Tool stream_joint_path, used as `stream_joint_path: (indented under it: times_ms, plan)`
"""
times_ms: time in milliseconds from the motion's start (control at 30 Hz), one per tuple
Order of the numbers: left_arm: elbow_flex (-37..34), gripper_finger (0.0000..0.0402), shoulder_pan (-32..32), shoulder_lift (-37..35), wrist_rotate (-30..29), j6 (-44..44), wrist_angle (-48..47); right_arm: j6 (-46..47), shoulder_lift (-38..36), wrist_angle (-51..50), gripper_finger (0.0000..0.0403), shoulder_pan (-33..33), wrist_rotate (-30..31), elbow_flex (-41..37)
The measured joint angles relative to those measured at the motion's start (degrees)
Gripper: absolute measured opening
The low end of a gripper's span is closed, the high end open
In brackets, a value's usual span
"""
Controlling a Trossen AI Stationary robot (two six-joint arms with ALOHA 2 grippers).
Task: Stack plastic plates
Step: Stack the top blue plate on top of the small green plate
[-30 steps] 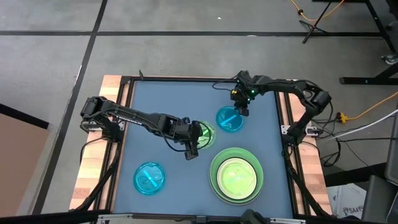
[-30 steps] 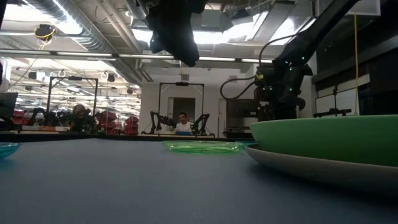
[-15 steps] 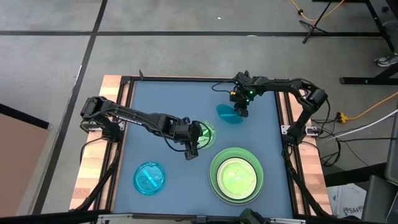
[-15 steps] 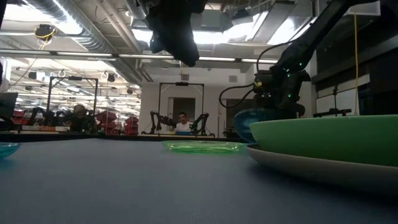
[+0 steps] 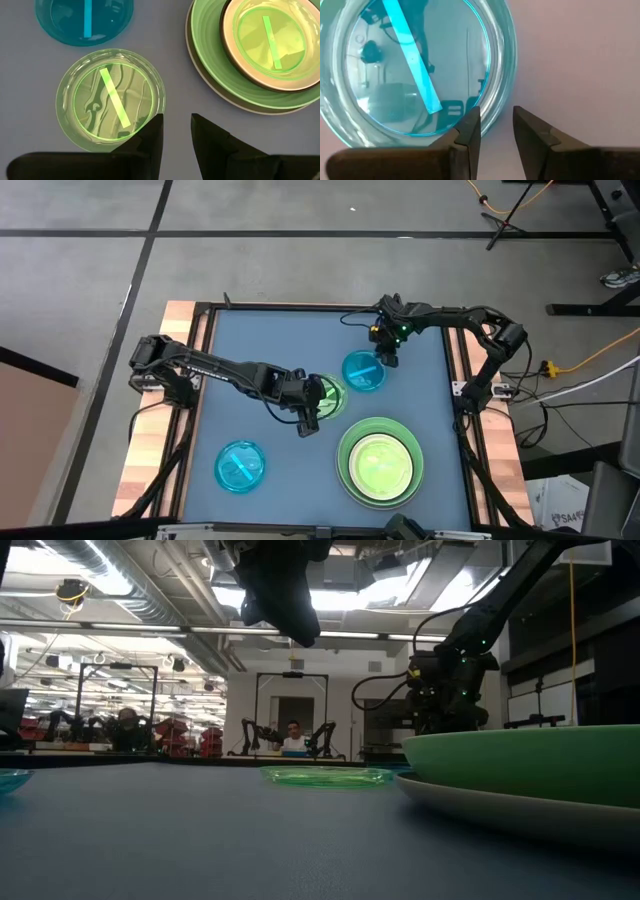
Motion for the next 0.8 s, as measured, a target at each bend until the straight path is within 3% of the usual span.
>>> stream_joint_path:
  times_ms: [800]
  plan:
    - [0.0,0.0092,-0.02,0.0,0.0,-0.02,-0.02,1.38,2.25,2.4,0.0105,0.01,-0.48,0.07]
